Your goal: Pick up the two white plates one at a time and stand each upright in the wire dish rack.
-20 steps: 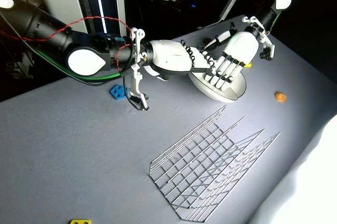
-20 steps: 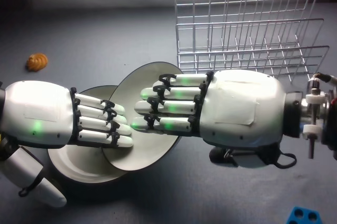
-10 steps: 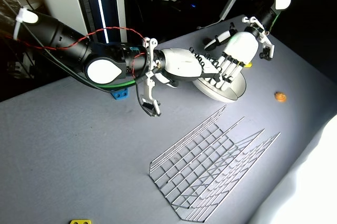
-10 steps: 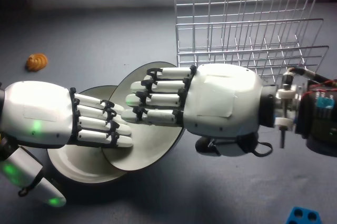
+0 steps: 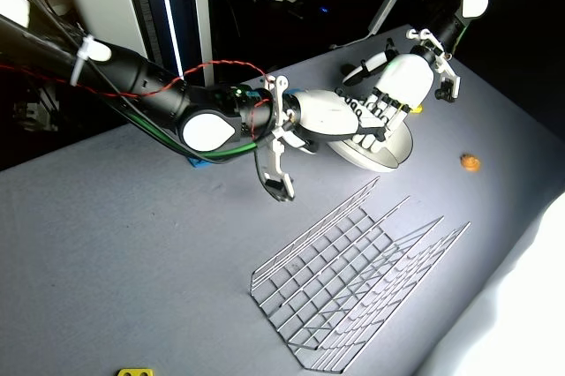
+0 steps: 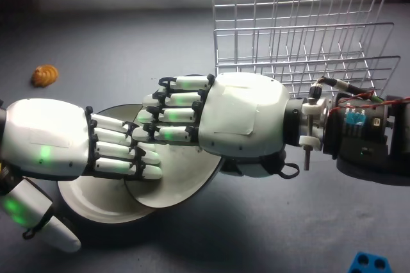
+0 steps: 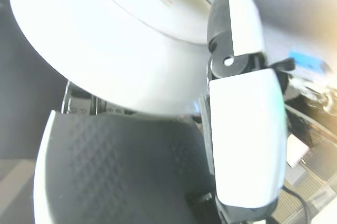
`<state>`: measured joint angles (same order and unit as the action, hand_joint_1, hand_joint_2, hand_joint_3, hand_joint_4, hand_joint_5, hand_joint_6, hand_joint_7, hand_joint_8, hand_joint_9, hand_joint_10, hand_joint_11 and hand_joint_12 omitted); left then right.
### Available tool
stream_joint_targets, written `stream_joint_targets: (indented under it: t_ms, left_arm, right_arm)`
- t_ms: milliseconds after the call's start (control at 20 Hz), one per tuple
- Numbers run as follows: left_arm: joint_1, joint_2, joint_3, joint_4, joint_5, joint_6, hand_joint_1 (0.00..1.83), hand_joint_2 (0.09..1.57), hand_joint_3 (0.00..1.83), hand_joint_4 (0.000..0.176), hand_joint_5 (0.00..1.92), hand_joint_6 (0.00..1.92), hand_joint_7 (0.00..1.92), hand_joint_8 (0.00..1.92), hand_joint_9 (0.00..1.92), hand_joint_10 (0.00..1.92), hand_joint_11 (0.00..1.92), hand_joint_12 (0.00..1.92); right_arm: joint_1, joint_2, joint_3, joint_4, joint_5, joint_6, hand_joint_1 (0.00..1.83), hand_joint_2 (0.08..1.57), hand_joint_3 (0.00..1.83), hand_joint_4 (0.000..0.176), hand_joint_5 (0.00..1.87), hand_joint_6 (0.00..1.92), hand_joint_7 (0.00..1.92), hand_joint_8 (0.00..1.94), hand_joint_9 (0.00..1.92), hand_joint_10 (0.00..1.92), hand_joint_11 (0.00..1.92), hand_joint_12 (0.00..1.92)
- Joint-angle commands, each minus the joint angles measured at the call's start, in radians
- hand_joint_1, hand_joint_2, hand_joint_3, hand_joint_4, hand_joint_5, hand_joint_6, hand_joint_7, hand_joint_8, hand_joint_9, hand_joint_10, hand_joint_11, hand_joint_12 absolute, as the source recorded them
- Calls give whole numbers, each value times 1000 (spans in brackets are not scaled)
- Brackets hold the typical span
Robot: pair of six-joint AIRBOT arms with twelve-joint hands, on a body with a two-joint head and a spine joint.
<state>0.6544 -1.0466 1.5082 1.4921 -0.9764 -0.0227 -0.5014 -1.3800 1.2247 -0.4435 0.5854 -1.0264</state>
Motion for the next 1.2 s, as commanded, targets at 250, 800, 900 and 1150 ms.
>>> stream_joint_targets:
  t_ms: [250, 800, 900, 1150]
  left_arm:
    - [8, -15, -3, -25, -23, 1, 0, 1077, 2, 0, 0, 0, 0, 0, 0, 0, 0, 0]
    - [11, -9, -9, -46, -23, 1, 0, 1071, 0, 0, 0, 0, 0, 0, 0, 0, 0, 0]
    - [6, 3, -14, -70, -30, -9, 0, 1074, 0, 0, 0, 0, 0, 0, 0, 0, 0, 0]
    - [-52, 78, -57, -75, -23, -74, 0, 1082, 3, 0, 0, 0, 0, 0, 0, 0, 0, 0]
  right_arm:
    - [25, -5, 1, 22, 117, -5, 1258, 1023, 0, 0, 643, 47, 707, 36, 676, 101, 267, 1232]
    - [45, 10, 0, 22, 117, 2, 1494, 1063, 0, 0, 1045, 815, 1096, 695, 1044, 856, 826, 1500]
    - [46, 10, 0, 22, 117, 4, 1411, 1058, 2, 0, 1050, 870, 1113, 716, 1027, 930, 851, 1182]
    - [47, 22, -10, 22, 117, 6, 1384, 1074, 0, 0, 1039, 936, 1083, 765, 957, 1026, 863, 1022]
